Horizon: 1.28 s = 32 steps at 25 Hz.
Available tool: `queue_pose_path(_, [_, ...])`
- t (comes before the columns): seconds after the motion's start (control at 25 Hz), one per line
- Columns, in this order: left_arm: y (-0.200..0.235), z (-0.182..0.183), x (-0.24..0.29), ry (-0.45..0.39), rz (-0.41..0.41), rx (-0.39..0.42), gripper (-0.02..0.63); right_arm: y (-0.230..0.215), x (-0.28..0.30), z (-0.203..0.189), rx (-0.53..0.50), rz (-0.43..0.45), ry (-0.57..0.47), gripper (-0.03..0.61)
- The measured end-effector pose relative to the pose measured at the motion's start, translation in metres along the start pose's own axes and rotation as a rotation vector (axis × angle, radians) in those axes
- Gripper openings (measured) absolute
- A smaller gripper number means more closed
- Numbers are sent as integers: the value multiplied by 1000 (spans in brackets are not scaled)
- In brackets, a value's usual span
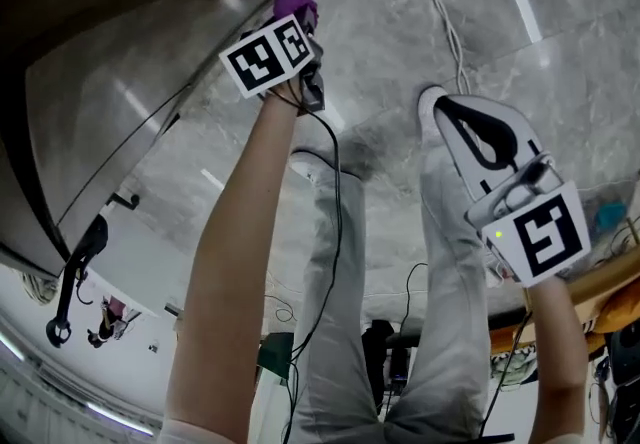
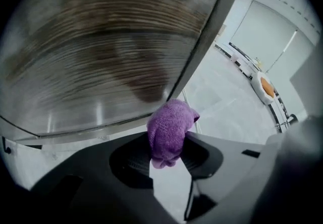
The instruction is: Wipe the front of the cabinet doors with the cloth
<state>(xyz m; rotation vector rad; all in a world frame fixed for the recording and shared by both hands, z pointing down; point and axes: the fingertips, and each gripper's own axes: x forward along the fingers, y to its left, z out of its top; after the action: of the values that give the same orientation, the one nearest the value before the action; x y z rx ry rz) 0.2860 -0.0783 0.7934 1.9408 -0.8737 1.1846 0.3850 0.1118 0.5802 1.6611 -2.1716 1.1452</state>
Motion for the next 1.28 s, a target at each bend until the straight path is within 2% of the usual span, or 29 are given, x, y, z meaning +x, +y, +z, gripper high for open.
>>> queue_pose_path(0.2, [7,12,22,-17,48,-16,147,-18,-5,-14,63,-53,-5,28])
queue_pose_path(0.44, [51,7,18,-15,94,-72,147,-7,9,-16,60,-63,-20,28])
queue_pose_path(0.56, [84,-5,5,-11,115,-115,147,10,21,-10,39,-54,-24,28])
queue_pose_path(0.76, [147,-25,-21,2,150,-116,147,48,51,3,2,-27,-37,28])
queue_pose_path(1.0, [238,-55,-59,29,253,-159,147,103,86,12,-5,19,-62,28])
queue_pose_path(1.16, [270,-64,-75,29,263,-147,147,138,97,5,-31,51,-37,28])
queue_pose_path(1.28, [289,-72,-85,14,285,-208,147,157,103,-7,-41,62,-6,28])
